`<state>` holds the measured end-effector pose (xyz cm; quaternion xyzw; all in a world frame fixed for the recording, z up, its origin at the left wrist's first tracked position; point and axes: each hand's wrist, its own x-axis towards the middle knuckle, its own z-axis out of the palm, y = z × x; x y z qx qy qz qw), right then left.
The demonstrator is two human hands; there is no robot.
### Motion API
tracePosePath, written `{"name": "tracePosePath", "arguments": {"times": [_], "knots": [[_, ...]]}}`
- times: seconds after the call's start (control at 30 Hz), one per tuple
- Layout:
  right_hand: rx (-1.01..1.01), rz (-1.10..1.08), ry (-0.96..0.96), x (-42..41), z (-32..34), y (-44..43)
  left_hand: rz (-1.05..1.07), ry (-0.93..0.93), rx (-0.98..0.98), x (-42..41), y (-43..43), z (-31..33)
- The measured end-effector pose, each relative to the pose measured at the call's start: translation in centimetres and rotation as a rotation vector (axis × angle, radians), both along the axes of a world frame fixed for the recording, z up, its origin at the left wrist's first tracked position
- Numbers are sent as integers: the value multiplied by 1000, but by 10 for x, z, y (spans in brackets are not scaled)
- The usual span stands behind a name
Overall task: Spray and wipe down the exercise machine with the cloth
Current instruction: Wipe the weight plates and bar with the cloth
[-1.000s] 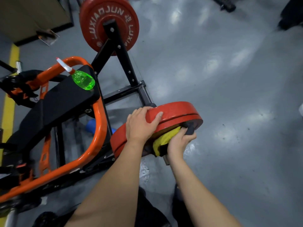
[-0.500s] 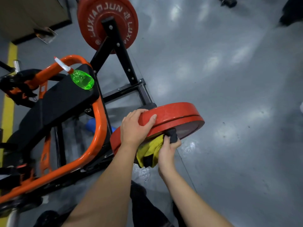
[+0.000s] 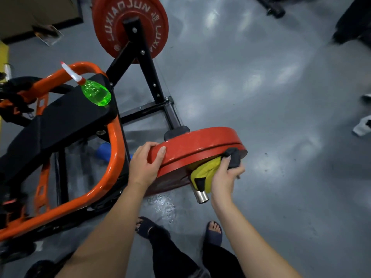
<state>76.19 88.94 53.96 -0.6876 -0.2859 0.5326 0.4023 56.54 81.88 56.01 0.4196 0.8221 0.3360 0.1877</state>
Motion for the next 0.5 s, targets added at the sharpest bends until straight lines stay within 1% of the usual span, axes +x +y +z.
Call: {"name": "tracePosePath", "arguments": {"times": [0.1, 0.2, 0.23, 0.3, 0.37, 0.43, 0.5], "knots": [[-121, 56, 37, -19, 0, -22, -41, -2, -13, -10, -9, -7], [-181, 145, 85, -35, -1, -44, -92, 19, -99, -16, -20, -5], [-204, 179, 90, -39, 0, -49, -117, 54, -147, -19, -23, -3], [-235, 218, 88, -44, 2, -54, -157, 182, -223, -26, -23, 6], [-248, 222, 79, -46, 3, -55, -120, 277, -236, -27, -12, 19], [-238, 227, 78, -45, 4, -52, -56, 266, -183, -10, 14, 34], [-230, 243, 83, -43, 8, -50, 9, 142, -153, 22, 45, 48]]}}
